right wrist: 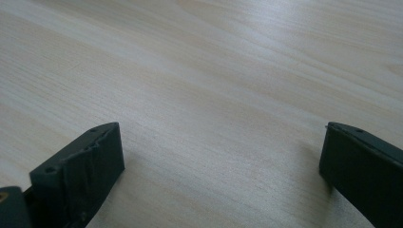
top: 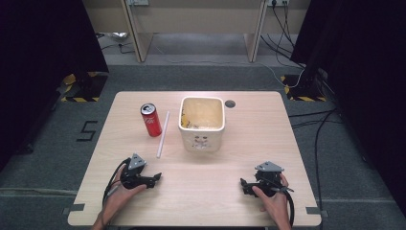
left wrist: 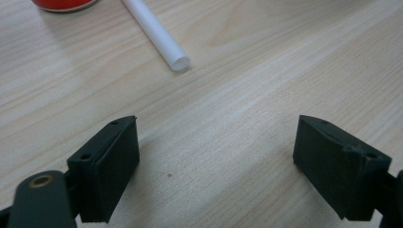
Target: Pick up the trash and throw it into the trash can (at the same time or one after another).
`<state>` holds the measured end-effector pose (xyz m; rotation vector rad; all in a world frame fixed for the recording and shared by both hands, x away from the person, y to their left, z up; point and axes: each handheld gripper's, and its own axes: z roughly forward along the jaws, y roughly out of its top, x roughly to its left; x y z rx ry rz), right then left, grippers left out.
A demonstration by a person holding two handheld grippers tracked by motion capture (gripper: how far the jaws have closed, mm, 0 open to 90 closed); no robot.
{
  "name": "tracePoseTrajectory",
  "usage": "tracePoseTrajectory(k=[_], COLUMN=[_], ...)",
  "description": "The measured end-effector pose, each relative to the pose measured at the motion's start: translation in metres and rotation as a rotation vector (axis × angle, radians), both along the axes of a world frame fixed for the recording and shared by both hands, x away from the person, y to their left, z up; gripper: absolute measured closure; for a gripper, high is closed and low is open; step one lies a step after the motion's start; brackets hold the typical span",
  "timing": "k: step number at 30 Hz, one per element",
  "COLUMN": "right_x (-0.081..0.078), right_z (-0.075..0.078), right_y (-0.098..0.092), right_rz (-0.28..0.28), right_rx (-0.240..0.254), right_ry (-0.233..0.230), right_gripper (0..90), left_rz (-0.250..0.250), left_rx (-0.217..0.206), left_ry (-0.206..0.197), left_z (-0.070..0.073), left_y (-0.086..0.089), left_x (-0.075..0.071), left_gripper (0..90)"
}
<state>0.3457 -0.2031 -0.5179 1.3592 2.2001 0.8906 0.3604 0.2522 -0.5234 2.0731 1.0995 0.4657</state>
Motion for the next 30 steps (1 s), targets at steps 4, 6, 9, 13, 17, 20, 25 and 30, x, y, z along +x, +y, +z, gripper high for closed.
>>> tracePoseTrajectory(k=[4,6,9,13,17,20,25,30], right_x=[0.0,0.0,0.0,0.0,0.0,0.0,0.0,0.0], right_z=[0.0,0.0,0.0,0.0,0.0,0.0,0.0,0.0], right_y=[0.0,0.0,0.0,0.0,0.0,0.001,0.0,0.001], right_rz=[0.0,0.0,0.001,0.001,0.001,-0.001,0.0,-0.002], right_rx=[0.0,0.0,-0.001,-0.002,-0.003,-0.005,-0.006,-0.004], right_ry=[0.0,-0.001,0.0,0.001,0.001,-0.001,0.0,0.001], right_gripper=[1.1,1.1,1.0,0.8,0.5,0.5,0.4,0.4], left_rz=[0.0,0.001,0.0,0.0,0.012,0.02,0.033,0.067], left_rx=[0.0,0.0,0.0,0.0,0.001,-0.013,-0.017,-0.05], left_ry=[0.0,0.0,0.0,0.0,0.001,0.005,0.009,-0.014], left_z=[0.0,0.0,0.0,0.0,0.0,0.0,0.002,0.008], left_y=[0.0,0.0,0.0,0.0,0.0,0.002,0.004,0.011], left_x=[0.0,0.0,0.0,0.0,0.0,0.001,0.001,0.004], left_gripper=[14.7,14.7,14.7,14.7,14.7,15.2,17.1,17.0])
